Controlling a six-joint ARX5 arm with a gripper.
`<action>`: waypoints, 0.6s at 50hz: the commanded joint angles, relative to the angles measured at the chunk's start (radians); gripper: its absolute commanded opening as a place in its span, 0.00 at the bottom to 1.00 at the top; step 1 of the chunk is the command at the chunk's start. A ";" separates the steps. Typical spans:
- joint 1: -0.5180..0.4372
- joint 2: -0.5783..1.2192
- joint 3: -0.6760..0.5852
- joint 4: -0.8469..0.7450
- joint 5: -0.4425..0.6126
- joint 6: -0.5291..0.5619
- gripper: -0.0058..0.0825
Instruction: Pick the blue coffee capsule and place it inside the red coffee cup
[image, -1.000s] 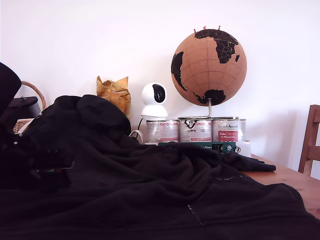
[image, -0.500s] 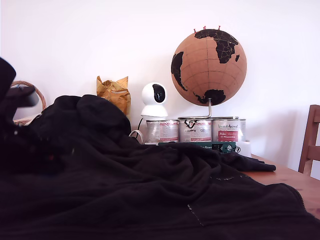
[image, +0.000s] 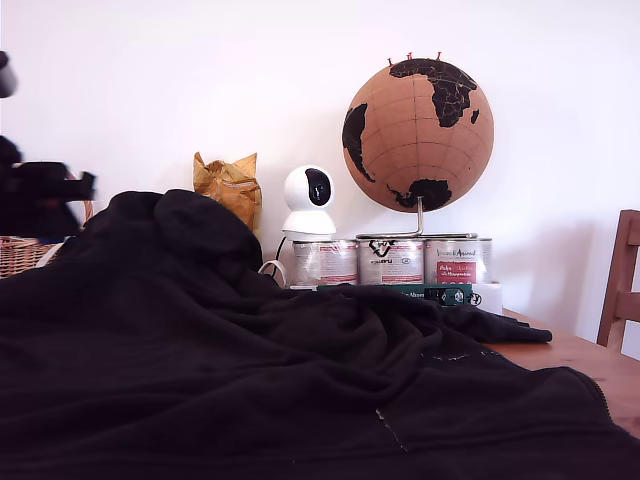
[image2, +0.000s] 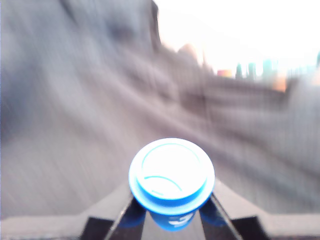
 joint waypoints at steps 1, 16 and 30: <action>0.029 -0.042 -0.002 -0.039 0.000 0.013 0.27; 0.148 -0.162 -0.002 -0.257 -0.001 0.013 0.27; 0.220 -0.163 -0.002 -0.319 0.000 0.013 0.29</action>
